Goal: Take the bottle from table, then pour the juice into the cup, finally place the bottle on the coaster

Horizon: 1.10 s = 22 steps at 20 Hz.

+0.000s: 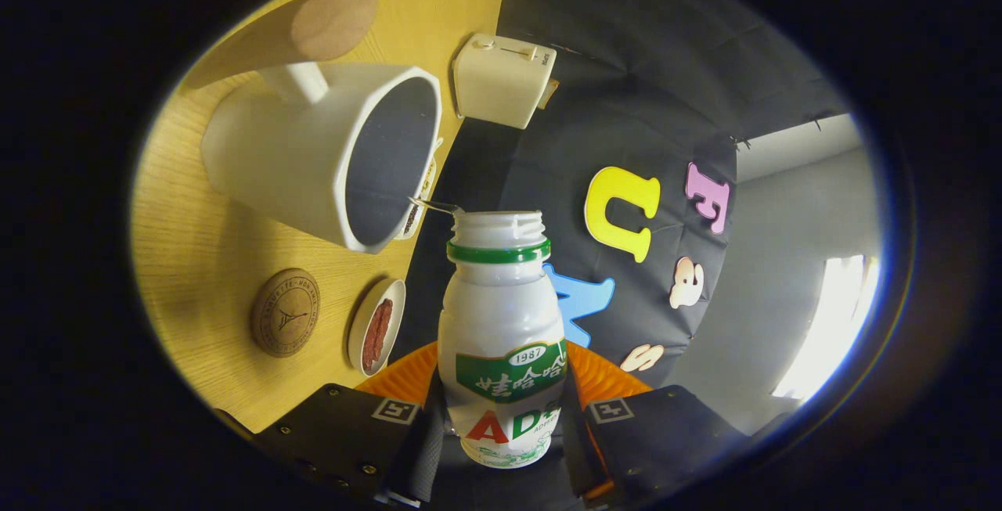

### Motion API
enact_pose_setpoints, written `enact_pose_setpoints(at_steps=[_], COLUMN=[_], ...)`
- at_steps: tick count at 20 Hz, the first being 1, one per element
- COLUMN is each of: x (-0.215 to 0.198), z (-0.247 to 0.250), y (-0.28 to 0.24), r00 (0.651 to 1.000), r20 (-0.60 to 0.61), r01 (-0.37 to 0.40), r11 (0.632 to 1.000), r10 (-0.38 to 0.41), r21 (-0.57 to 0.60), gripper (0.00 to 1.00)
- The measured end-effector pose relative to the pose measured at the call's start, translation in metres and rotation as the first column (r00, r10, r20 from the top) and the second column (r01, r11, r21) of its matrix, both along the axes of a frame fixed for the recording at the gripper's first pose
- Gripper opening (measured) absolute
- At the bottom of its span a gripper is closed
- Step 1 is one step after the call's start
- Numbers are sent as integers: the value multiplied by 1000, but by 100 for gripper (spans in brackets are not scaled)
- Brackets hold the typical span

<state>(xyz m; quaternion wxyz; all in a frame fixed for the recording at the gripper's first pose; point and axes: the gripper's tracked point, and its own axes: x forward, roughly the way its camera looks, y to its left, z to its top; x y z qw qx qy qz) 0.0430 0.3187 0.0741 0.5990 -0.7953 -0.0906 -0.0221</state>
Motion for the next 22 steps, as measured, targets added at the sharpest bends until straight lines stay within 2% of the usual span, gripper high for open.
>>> enact_pose_setpoints(at_steps=[22], x=[5], z=[5], y=[10], r00=[1000], r20=[17], r01=[-7], r11=[996], r10=[8], r21=[-89], gripper=[64])
